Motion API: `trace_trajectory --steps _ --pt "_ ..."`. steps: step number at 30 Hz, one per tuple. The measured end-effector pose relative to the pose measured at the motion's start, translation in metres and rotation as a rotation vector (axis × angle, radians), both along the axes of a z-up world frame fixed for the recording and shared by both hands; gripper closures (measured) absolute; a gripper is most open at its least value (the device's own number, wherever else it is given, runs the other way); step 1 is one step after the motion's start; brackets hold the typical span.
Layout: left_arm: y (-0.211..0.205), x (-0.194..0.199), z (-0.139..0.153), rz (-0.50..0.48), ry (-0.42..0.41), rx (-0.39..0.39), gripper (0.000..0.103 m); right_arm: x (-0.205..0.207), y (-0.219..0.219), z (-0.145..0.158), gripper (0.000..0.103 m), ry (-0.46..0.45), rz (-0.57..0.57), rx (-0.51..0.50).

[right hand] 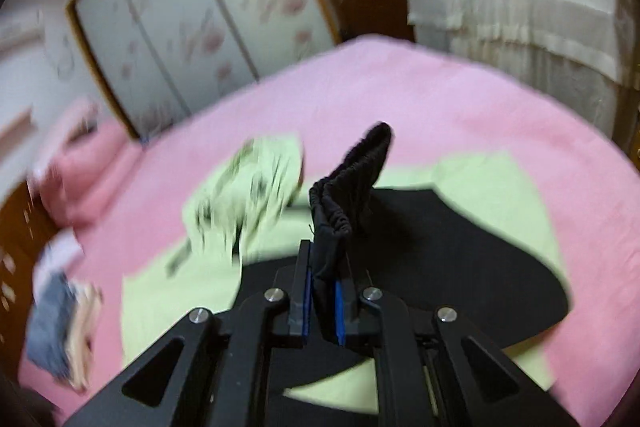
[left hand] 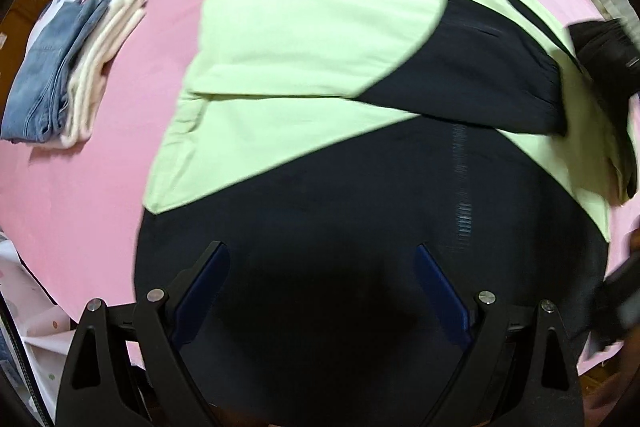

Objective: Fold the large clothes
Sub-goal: 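Grasp the black cuff of the other sleeve with the right tool, then lay the sleeve across the jacket body with the right tool and release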

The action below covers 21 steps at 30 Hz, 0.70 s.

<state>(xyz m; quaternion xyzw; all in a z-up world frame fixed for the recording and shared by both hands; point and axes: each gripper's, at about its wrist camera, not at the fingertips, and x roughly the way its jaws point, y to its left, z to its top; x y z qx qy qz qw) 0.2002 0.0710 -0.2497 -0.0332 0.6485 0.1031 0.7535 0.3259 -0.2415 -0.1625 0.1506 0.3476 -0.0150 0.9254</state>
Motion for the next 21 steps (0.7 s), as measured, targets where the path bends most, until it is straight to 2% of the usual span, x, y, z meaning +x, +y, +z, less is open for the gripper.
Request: trace_trajectory --steps 2,4,5,6,7,8,12,17,21 --pt "0.021 -0.001 -0.007 0.012 0.012 0.014 0.011 0.007 0.025 -0.035 0.091 0.107 0.032 -0.047" --pt "0.033 -0.003 -0.014 0.008 0.018 0.007 0.011 0.011 0.036 -0.060 0.089 0.189 0.056 -0.047" --pt "0.034 -0.004 -0.015 0.006 0.020 0.005 0.011 0.013 0.039 -0.064 0.075 0.213 0.058 -0.043" --pt "0.037 -0.006 -0.018 0.006 0.021 0.002 0.011 0.013 0.040 -0.072 0.065 0.250 0.076 -0.028" --pt "0.039 -0.007 -0.019 0.007 0.019 -0.009 0.011 0.012 0.040 -0.076 0.048 0.272 0.096 -0.006" --pt "0.040 -0.007 -0.020 0.003 0.016 -0.026 0.011 0.010 0.038 -0.076 0.042 0.273 0.104 0.008" --pt "0.035 -0.002 -0.022 -0.053 -0.007 -0.123 0.011 -0.003 0.032 -0.067 0.039 0.261 0.104 -0.003" --pt "0.010 0.019 -0.010 -0.146 -0.121 -0.262 0.011 -0.014 0.012 -0.052 0.032 0.250 0.067 0.019" --pt "-0.014 0.046 -0.006 -0.174 -0.143 -0.302 0.011 -0.019 -0.009 -0.050 0.032 0.279 0.037 0.014"
